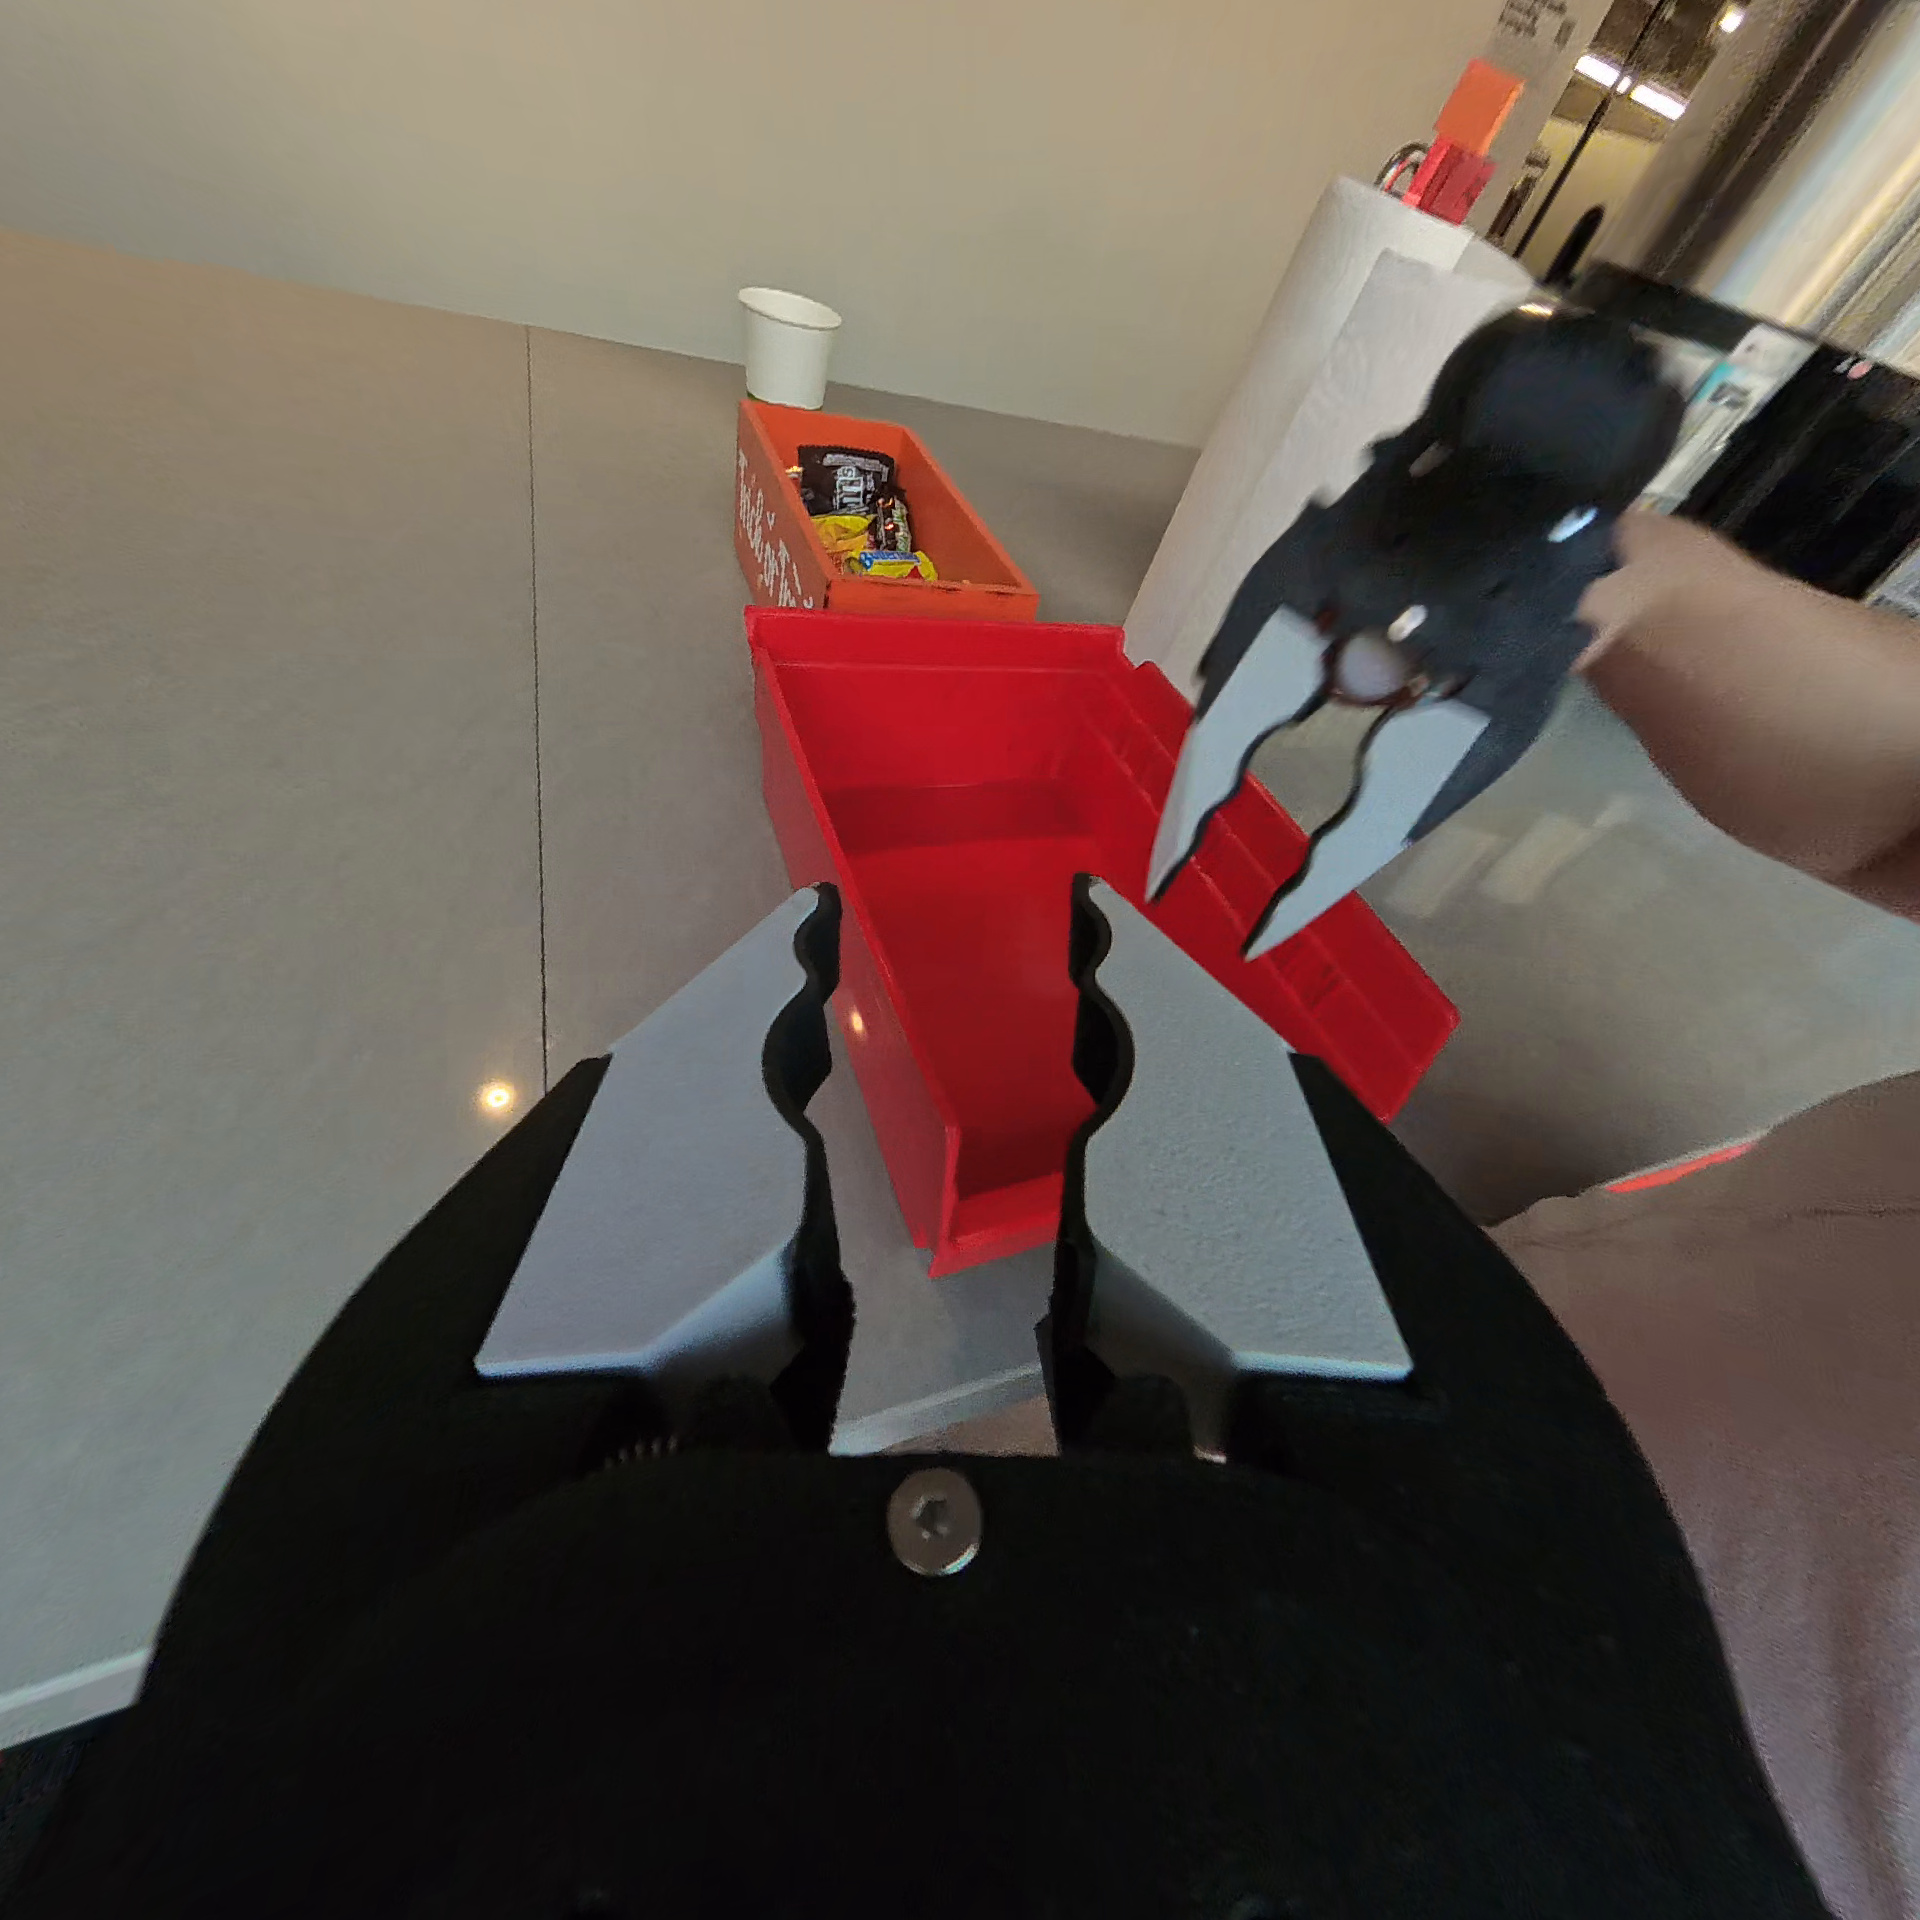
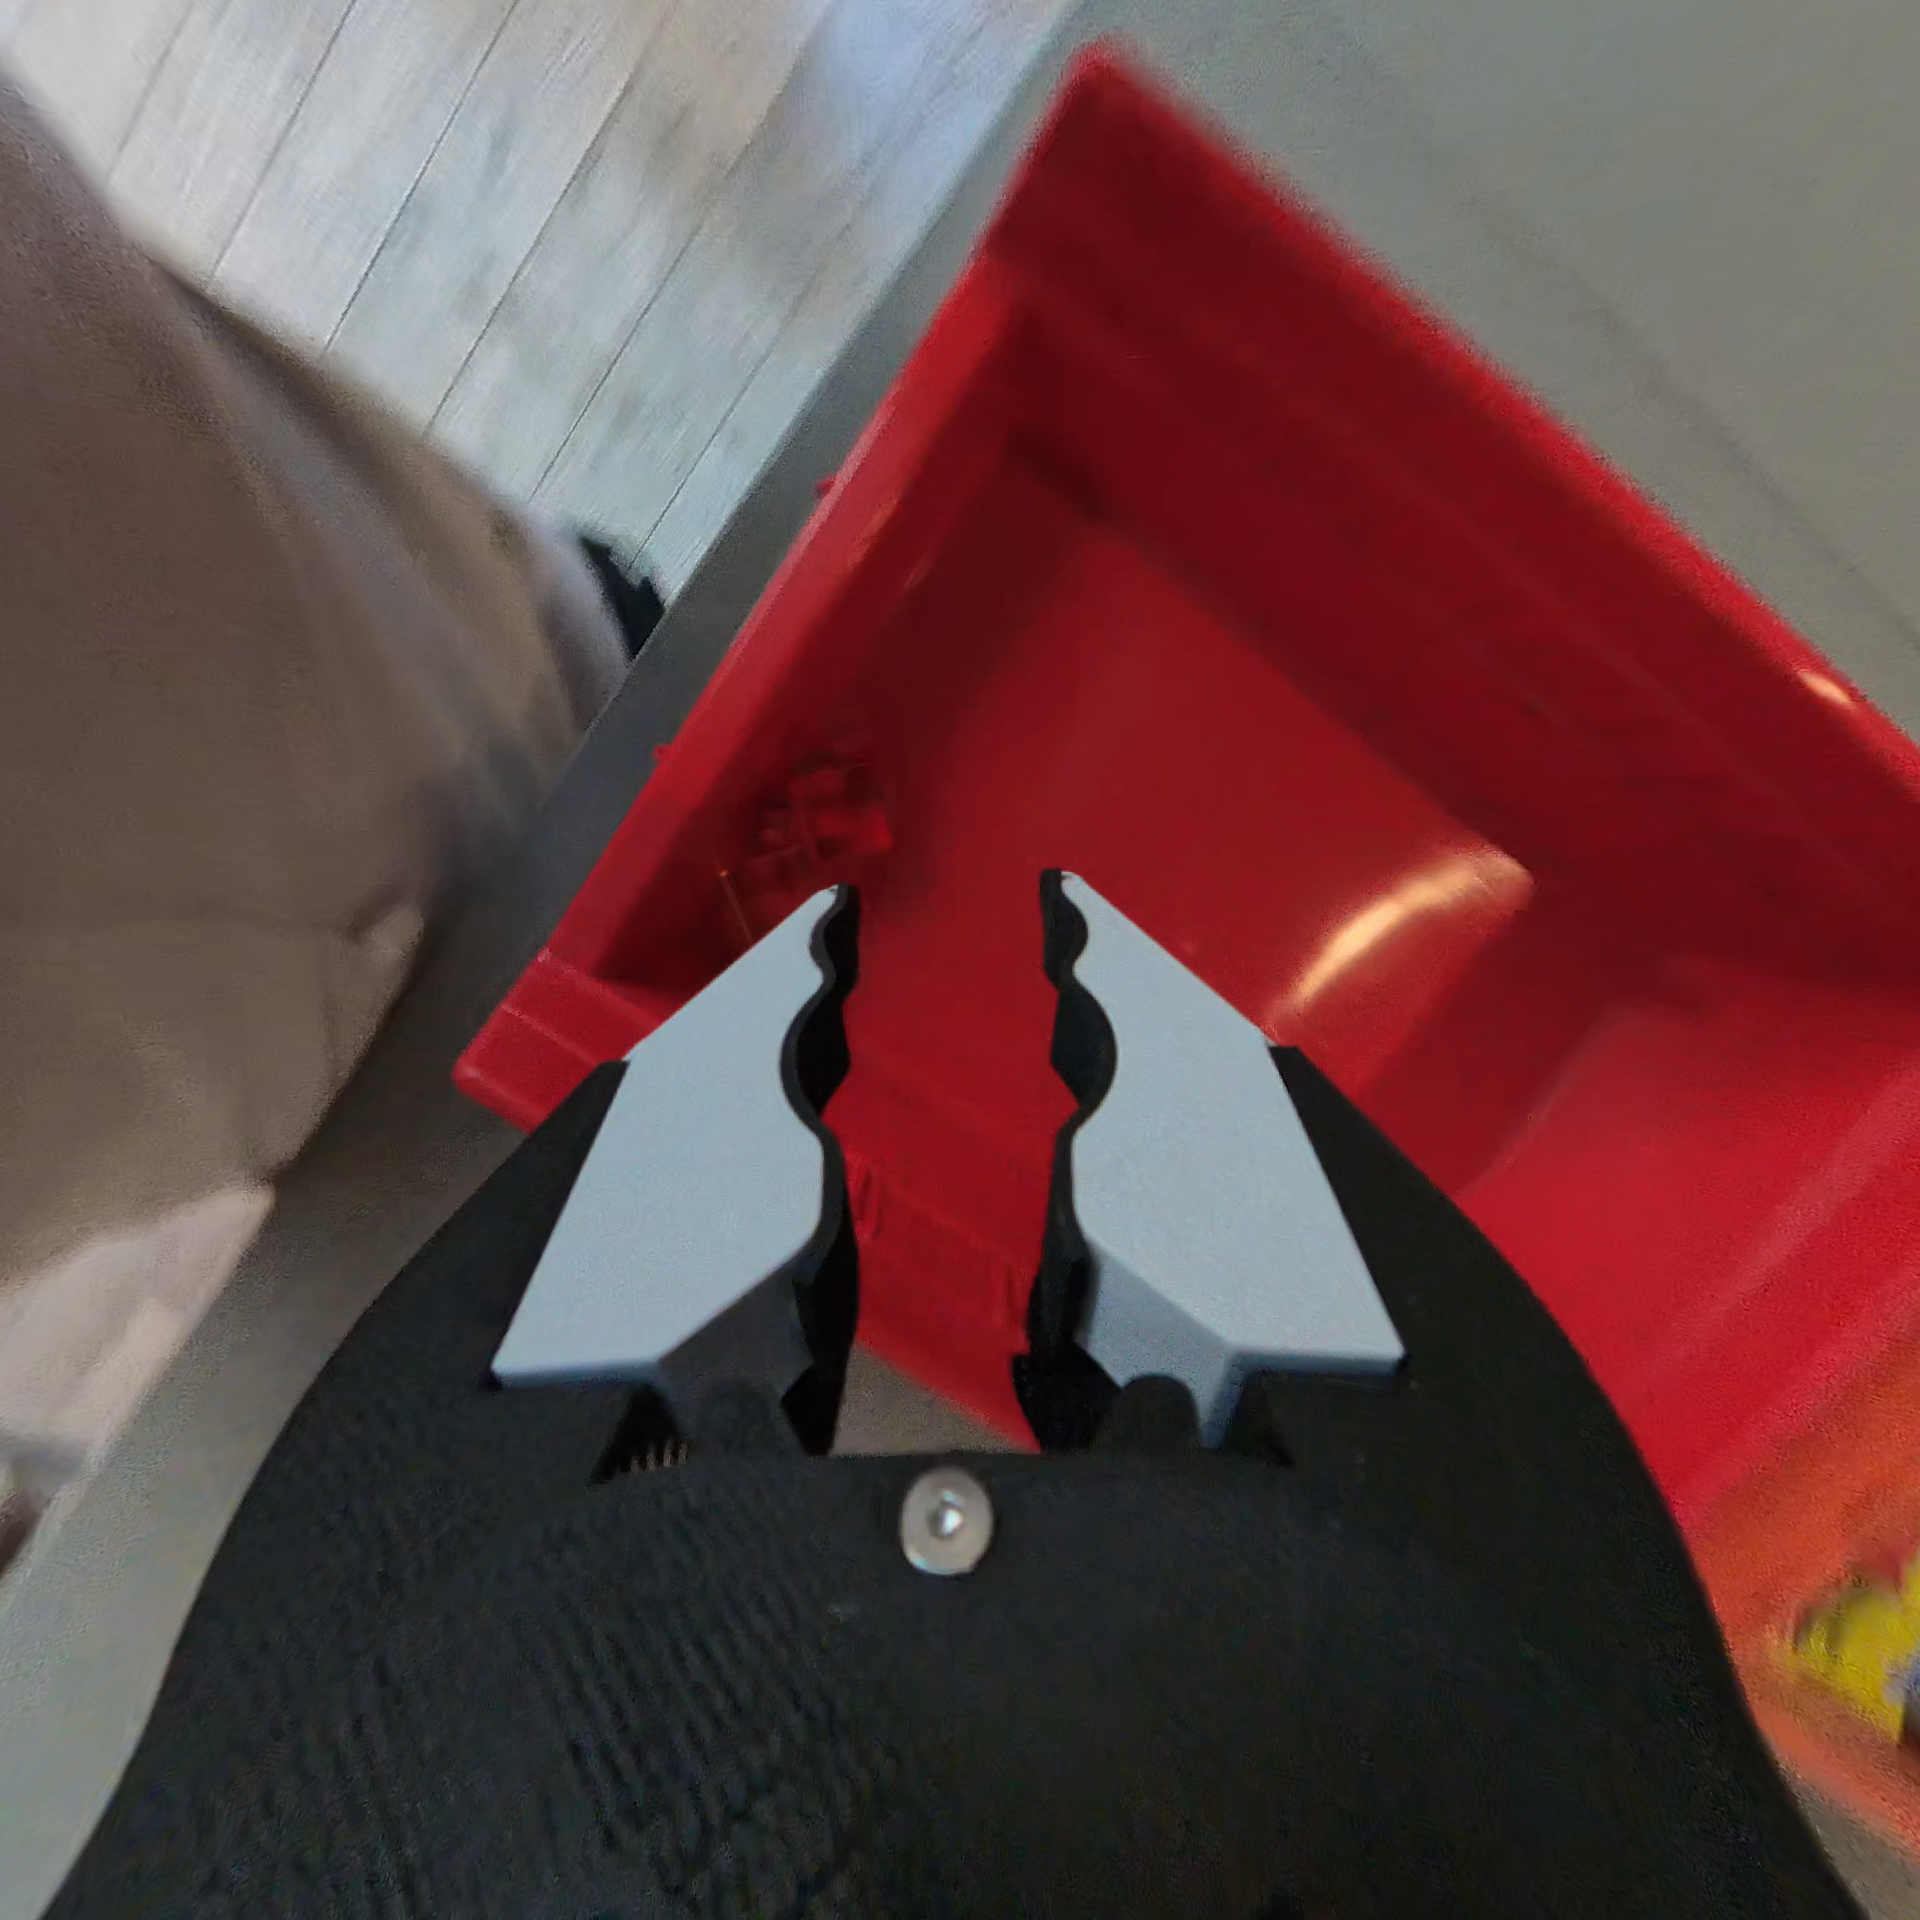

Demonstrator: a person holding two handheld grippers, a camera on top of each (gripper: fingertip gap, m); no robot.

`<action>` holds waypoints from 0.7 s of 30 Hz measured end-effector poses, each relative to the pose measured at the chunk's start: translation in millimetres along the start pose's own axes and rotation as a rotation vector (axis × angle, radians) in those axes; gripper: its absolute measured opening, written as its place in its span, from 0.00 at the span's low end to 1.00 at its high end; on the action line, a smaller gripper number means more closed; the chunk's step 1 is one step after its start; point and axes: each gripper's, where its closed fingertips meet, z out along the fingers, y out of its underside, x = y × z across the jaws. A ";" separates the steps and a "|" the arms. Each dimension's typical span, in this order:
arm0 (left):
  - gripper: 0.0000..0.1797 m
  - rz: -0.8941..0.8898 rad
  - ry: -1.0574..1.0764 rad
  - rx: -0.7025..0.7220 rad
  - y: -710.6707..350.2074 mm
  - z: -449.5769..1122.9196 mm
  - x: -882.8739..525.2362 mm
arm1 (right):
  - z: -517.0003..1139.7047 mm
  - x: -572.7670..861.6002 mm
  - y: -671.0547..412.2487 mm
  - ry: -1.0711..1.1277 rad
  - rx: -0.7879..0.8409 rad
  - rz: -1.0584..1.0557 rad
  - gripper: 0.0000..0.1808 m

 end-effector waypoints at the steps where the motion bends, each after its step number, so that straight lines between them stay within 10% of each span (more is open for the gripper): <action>1: 0.24 -0.008 0.007 0.008 1.6 -4.4 0.9 | 15.3 -5.4 0.0 -0.062 -0.026 -0.059 0.19; 12: 0.24 -0.054 -0.097 0.012 22.7 -56.8 -12.2 | 86.8 -27.0 21.6 -0.203 -0.237 -0.093 0.15; 21: 0.22 -0.054 -0.009 0.024 14.0 -47.1 16.3 | 34.1 4.5 1.5 0.043 0.053 0.105 0.14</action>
